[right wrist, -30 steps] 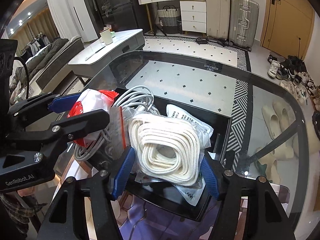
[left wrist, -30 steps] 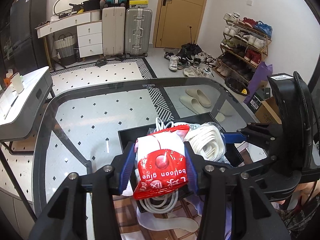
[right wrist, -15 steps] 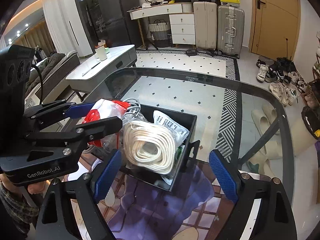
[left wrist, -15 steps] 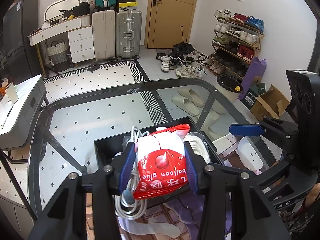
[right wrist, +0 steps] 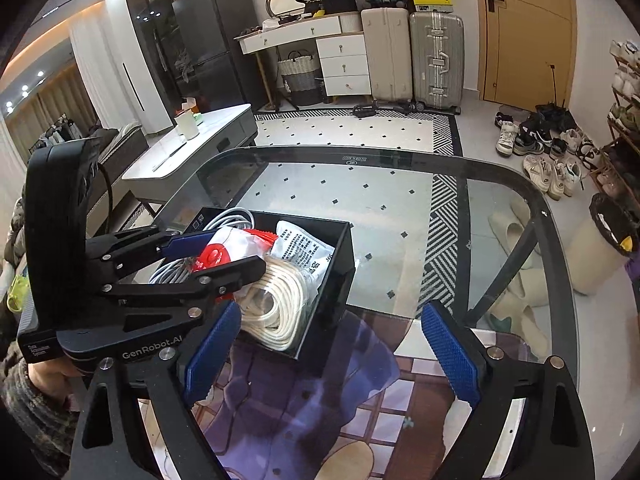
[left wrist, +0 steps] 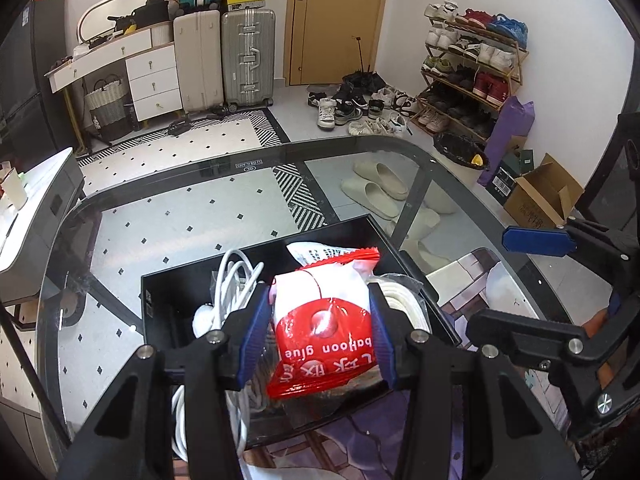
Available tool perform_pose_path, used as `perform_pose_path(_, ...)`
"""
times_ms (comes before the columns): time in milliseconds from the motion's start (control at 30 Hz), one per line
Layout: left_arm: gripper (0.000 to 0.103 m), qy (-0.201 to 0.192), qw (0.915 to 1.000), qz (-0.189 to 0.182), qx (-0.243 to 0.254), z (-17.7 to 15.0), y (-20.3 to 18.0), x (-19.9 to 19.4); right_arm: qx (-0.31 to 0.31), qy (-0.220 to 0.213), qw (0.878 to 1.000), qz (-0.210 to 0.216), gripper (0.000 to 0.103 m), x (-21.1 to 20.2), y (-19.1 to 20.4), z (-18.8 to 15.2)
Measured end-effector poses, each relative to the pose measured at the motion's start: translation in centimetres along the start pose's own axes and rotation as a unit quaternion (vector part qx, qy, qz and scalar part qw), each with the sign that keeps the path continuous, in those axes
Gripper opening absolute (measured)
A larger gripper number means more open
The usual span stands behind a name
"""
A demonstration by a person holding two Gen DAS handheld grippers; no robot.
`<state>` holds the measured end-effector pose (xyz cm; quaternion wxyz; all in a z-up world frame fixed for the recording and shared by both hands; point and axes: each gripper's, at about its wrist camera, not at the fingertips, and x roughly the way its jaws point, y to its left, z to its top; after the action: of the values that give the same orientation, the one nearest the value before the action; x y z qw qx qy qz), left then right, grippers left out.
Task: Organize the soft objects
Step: 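Lower the red-labelled bag and bagged rope into the black box, then open both grippers and withdraw them from the black box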
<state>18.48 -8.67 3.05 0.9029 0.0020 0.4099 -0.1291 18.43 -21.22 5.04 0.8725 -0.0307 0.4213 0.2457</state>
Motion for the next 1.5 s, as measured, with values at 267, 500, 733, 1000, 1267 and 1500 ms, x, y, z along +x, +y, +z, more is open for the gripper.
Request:
perform_pose_path(267,0.058,-0.012,0.9999,0.009,0.009,-0.3,-0.2,-0.6,-0.001,-0.006,1.000,0.012,0.093,0.0,0.6,-0.2)
perform_pose_path(500,0.072,-0.031,0.9994,0.009,0.011,-0.5,-0.5,-2.1,0.005,-0.023,1.000,0.008,0.094,-1.2,0.4,-0.6)
perform_pose_path(733,0.087,-0.050,0.9986,0.010,0.011,-0.7,-0.6,-4.1,-0.005,-0.044,0.999,0.000,0.099,-2.7,0.9,-1.4)
perform_pose_path(1000,0.098,-0.065,0.9977,0.019,0.005,-1.9,0.5,-5.8,-0.013,-0.074,0.997,-0.005,0.102,-3.5,1.6,-2.1)
perform_pose_path(1267,0.103,-0.085,0.9959,0.029,-0.008,-3.7,2.1,-7.0,-0.008,-0.104,0.995,-0.007,0.102,-2.8,1.7,-2.8)
perform_pose_path(1500,0.103,-0.099,0.9940,0.034,-0.032,-5.1,3.8,-6.9,0.001,-0.124,0.992,-0.008,0.102,-1.9,1.2,-3.7)
